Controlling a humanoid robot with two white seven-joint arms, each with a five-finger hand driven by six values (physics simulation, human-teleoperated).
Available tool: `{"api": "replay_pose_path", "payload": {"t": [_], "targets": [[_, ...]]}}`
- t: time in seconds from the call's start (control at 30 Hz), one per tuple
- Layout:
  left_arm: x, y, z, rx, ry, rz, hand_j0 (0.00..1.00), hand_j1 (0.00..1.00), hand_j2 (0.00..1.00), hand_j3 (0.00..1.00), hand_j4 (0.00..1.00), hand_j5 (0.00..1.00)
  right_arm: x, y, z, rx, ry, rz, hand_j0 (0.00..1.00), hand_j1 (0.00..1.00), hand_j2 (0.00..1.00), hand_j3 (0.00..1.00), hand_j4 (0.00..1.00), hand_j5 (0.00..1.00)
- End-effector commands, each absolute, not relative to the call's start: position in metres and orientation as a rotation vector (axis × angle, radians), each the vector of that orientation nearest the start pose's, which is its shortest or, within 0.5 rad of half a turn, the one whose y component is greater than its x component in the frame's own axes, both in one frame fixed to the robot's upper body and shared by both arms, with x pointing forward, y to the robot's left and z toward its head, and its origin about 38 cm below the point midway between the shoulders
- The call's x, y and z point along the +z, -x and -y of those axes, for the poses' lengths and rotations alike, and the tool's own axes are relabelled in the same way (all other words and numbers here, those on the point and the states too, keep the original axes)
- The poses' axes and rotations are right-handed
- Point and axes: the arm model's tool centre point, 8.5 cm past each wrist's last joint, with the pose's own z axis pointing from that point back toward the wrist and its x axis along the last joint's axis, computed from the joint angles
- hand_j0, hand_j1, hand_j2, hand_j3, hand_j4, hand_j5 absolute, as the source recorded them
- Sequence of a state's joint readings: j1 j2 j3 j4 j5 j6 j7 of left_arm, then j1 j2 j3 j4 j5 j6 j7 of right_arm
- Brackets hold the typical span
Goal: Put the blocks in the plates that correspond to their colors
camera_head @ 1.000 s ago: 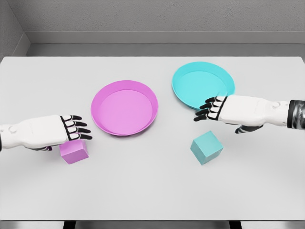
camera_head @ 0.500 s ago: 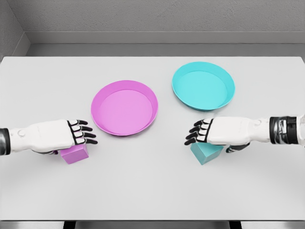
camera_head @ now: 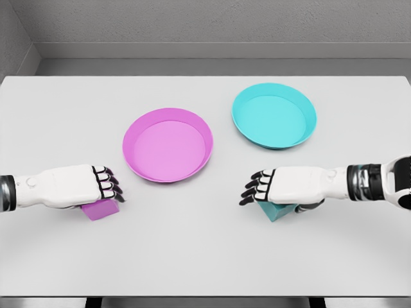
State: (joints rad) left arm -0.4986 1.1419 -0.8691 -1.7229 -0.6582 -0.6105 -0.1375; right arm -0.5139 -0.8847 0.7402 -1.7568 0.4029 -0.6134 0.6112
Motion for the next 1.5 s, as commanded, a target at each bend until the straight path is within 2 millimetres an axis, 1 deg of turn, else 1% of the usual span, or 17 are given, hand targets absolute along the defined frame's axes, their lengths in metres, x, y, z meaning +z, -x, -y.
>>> {"api": "replay_pose_path", "payload": {"t": [0.0,0.03,0.13,0.3,0.63,0.8,0.83,0.9,1.03,1.1,1.17,1.2,1.3,1.33,1.4,1.43,1.47], "targets": [[0.166,-0.335,-0.321,3.023,0.490,-1.662,0.51,0.51,0.51,0.51,0.51,0.51,0.173,-0.350,0.241,-3.069,-0.135,-1.706,0.99,0.99,0.99,0.99,0.99,0.99],[0.166,-0.335,-0.321,3.023,0.490,-1.662,0.48,0.48,0.48,0.48,0.48,0.48,0.175,-0.351,0.241,-3.065,-0.144,-1.713,0.89,0.89,0.89,0.89,0.89,0.89],[0.166,-0.335,-0.320,3.022,0.487,-1.662,0.42,0.42,0.42,0.42,0.42,0.42,0.174,-0.352,0.238,-3.056,-0.141,-1.723,0.72,0.72,0.72,0.72,0.72,0.72],[0.176,-0.339,-0.318,2.992,0.512,-1.676,0.38,0.38,0.38,0.38,0.38,0.38,0.173,-0.353,0.236,-3.052,-0.137,-1.733,0.62,0.62,0.62,0.62,0.62,0.62],[0.234,-0.369,-0.311,2.850,0.691,-1.719,0.35,0.35,0.35,0.35,0.35,0.35,0.184,-0.363,0.243,-3.044,-0.206,-1.764,0.54,0.54,0.54,0.54,0.54,0.54],[0.250,-0.392,-0.259,2.714,0.655,-1.804,0.35,0.35,0.35,0.35,0.35,0.35,0.200,-0.375,0.250,-3.027,-0.294,-1.793,0.49,0.49,0.49,0.49,0.49,0.49],[0.249,-0.412,-0.245,2.733,0.649,-1.822,0.35,0.35,0.35,0.35,0.35,0.35,0.208,-0.382,0.254,-3.013,-0.342,-1.826,0.49,0.49,0.49,0.49,0.49,0.49],[0.242,-0.451,-0.232,2.805,0.672,-1.848,0.36,0.36,0.36,0.36,0.36,0.36,0.210,-0.389,0.255,-3.009,-0.364,-1.856,0.49,0.49,0.49,0.49,0.49,0.49],[0.227,-0.454,-0.203,2.832,0.582,-1.817,0.36,0.36,0.36,0.36,0.36,0.36,0.222,-0.412,0.251,-2.974,-0.415,-1.928,0.49,0.49,0.49,0.49,0.49,0.49],[0.214,-0.456,-0.200,2.866,0.553,-1.805,0.37,0.37,0.37,0.37,0.37,0.37,0.233,-0.424,0.253,-2.945,-0.470,-1.982,0.50,0.50,0.50,0.50,0.50,0.50],[0.207,-0.453,-0.195,2.879,0.519,-1.786,0.41,0.41,0.41,0.41,0.41,0.41,0.243,-0.439,0.258,-2.938,-0.526,-2.019,0.50,0.50,0.50,0.50,0.50,0.50],[0.207,-0.454,-0.197,2.884,0.519,-1.793,0.47,0.47,0.47,0.47,0.47,0.47,0.247,-0.448,0.260,-2.936,-0.550,-2.040,0.50,0.50,0.50,0.50,0.50,0.50],[0.205,-0.459,-0.205,2.911,0.533,-1.805,0.88,0.88,0.88,0.88,0.88,0.88,0.257,-0.465,0.265,-2.924,-0.607,-2.104,0.50,0.50,0.50,0.50,0.50,0.50],[0.205,-0.459,-0.205,2.911,0.533,-1.805,0.90,0.90,0.90,0.90,0.90,0.90,0.256,-0.467,0.264,-2.923,-0.602,-2.115,0.51,0.51,0.51,0.51,0.51,0.51],[0.206,-0.460,-0.205,2.909,0.536,-1.809,0.99,0.99,0.99,0.99,0.99,0.99,0.257,-0.468,0.260,-2.911,-0.598,-2.121,0.68,0.68,0.68,0.68,0.68,0.68],[0.208,-0.460,-0.206,2.907,0.538,-1.813,1.00,1.00,1.00,1.00,1.00,1.00,0.256,-0.468,0.258,-2.910,-0.593,-2.119,0.87,0.87,0.87,0.87,0.87,0.87],[0.209,-0.460,-0.207,2.903,0.529,-1.838,1.00,1.00,1.00,1.00,1.00,1.00,0.257,-0.468,0.258,-2.911,-0.598,-2.115,1.00,1.00,1.00,1.00,1.00,1.00]]}}
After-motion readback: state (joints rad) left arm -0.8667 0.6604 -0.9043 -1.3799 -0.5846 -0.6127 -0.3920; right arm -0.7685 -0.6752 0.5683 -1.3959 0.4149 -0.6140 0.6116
